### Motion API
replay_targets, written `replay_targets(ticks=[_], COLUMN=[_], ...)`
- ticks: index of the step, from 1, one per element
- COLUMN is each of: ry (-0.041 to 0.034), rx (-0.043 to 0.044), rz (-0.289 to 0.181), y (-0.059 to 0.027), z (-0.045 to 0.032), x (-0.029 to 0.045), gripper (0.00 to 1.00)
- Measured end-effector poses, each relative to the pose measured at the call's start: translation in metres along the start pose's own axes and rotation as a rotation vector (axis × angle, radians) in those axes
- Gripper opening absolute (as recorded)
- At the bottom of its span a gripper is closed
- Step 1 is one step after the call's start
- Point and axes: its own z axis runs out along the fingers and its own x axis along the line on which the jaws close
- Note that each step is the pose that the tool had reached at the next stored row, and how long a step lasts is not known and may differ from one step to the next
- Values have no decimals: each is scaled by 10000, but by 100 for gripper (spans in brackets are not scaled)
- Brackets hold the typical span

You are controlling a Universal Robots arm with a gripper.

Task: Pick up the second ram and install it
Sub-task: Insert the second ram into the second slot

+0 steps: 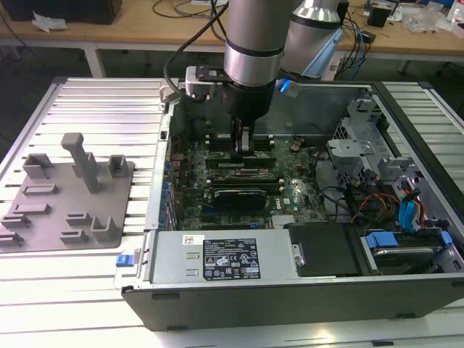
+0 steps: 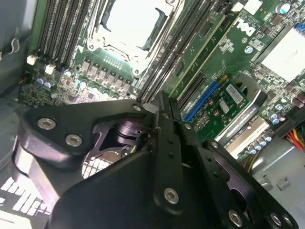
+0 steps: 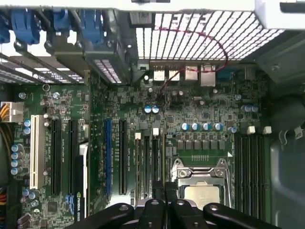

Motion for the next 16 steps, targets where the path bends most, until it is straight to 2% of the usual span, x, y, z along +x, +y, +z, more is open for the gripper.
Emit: replay_targets(ticks=[3,7,11,16], ry=[-3,-1,-1,-1], rx=[1,1,1,4], rz=[0,1,0,-15], y=[-40,-71,-143,-136], z=[54,114,169,242], x=[30,38,41,43], gripper=[9,9,9,9])
